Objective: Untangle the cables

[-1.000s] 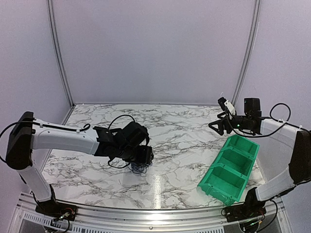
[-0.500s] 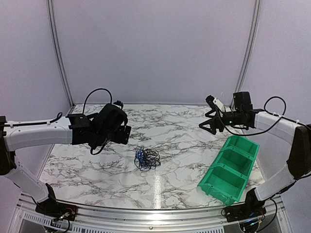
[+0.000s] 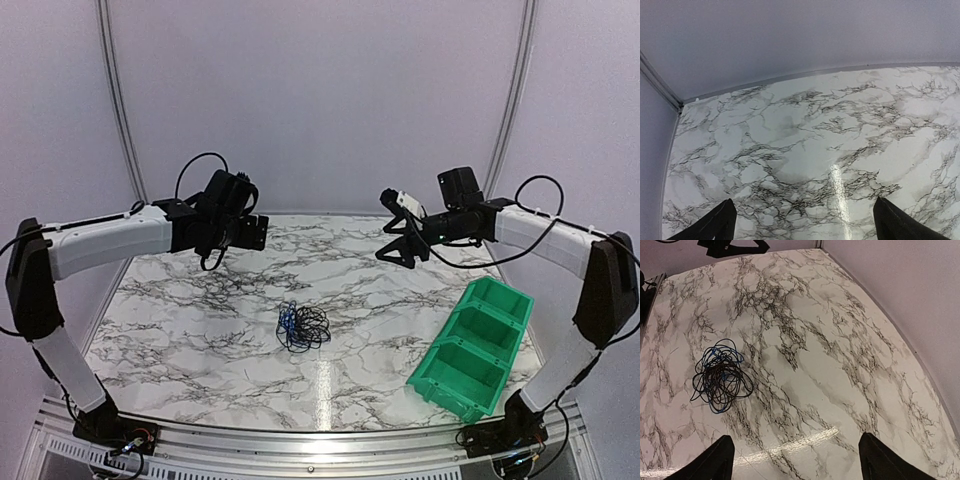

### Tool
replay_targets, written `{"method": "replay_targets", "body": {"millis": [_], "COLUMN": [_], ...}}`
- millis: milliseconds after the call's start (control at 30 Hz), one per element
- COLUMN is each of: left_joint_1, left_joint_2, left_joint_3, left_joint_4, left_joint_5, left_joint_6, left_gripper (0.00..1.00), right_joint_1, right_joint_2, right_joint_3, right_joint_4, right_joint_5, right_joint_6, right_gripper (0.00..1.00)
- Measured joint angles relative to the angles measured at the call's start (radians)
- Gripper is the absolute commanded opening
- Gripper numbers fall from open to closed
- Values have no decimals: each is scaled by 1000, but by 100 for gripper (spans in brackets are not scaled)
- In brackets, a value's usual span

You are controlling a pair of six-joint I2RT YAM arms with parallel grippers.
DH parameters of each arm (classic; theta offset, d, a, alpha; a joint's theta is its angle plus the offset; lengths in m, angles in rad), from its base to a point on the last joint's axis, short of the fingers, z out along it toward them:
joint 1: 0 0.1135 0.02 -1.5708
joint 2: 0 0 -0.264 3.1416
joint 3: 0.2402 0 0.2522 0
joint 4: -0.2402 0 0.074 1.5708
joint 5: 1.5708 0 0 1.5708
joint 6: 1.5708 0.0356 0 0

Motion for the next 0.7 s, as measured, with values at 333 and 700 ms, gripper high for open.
{"method": "replay_targets", "body": {"millis": [333,700], "left_joint_1": [-9,-9], "left_joint_2": [108,117], "left_joint_3": [38,60], "left_joint_4": [-37,-29], "left_joint_5": [107,196], "left_joint_6": [-89,-67], "left_gripper": [97,94], "right_joint_1": [15,68], "right_joint_2": [-5,-17], "right_joint_3": [223,172], "right_joint_4": [-204,-286], "right_joint_5": [158,424], "right_joint_6": [-163,-273], "right_gripper": [85,87]}}
